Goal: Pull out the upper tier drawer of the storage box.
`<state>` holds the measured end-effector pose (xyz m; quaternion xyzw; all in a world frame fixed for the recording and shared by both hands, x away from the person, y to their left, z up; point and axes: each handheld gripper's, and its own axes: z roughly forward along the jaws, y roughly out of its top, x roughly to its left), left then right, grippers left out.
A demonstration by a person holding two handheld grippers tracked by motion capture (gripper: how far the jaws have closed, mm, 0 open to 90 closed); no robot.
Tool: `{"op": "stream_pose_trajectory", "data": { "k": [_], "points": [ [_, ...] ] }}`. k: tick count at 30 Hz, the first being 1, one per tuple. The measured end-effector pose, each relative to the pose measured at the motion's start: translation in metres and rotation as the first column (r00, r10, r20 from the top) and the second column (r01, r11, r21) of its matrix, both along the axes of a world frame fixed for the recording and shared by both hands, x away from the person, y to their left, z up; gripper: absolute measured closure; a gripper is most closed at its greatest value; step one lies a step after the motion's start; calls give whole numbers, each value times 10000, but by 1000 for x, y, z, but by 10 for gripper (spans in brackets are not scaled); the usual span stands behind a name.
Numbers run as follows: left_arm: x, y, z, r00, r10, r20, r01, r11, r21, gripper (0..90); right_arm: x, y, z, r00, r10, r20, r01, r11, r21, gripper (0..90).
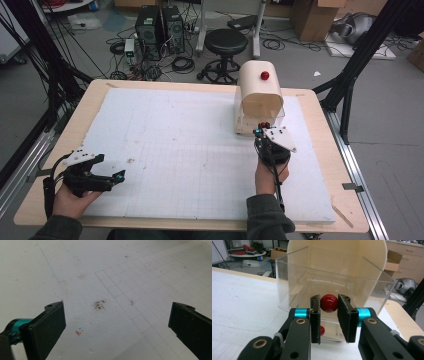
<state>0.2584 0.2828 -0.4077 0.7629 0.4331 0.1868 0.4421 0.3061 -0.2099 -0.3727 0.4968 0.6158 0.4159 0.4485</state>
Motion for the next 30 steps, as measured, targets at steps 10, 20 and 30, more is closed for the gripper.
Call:
{"op": "stream_pose_trajectory", "data": {
  "k": [10, 20, 30],
  "points": [
    [0, -1, 0, 10000, -11, -13, 11, 10000, -27, 17, -4, 0, -1, 10000, 7, 44, -8, 10000, 63, 731],
    [0, -1, 0, 10000, -25, -1, 25, 10000, -18, 17, -8, 0, -1, 10000, 34, 71, -35, 10000, 84, 732],
    [0, -1, 0, 10000, -27, -3, 27, 10000, -7, 17, -10, 1, -2, 9999, 52, 99, -53, 9999, 149, 731]
  ]
}}
